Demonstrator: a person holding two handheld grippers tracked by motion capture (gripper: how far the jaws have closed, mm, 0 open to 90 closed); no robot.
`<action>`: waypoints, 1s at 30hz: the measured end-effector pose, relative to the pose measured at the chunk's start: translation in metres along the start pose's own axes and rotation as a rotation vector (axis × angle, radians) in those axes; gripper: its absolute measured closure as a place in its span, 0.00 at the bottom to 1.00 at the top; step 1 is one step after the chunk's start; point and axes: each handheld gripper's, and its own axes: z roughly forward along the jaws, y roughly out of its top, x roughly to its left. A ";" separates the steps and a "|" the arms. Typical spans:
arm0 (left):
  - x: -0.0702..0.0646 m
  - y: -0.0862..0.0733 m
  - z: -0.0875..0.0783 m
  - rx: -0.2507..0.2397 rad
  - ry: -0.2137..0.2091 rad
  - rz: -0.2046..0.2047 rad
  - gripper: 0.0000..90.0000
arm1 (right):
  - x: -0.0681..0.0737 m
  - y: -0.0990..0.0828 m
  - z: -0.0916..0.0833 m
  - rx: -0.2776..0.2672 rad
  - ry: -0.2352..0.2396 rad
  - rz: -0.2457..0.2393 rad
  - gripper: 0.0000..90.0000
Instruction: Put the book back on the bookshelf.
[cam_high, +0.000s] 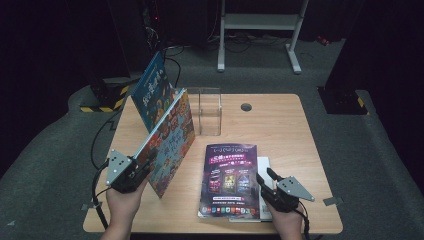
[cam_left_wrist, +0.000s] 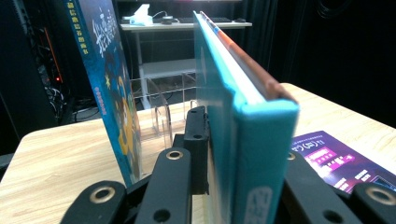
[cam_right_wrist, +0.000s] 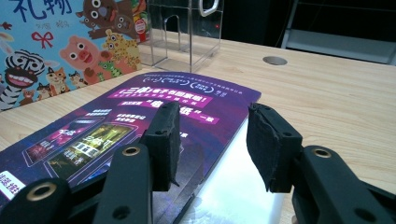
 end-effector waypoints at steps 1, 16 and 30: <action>0.000 0.001 0.001 0.003 -0.005 0.002 0.86 | 0.000 0.000 0.000 0.000 0.001 0.000 0.61; -0.001 0.000 0.008 0.001 -0.010 0.010 0.82 | -0.001 -0.001 0.000 0.002 0.007 0.010 0.60; 0.002 0.003 0.014 0.018 -0.026 0.002 0.83 | -0.001 -0.001 0.000 0.001 0.009 0.014 0.60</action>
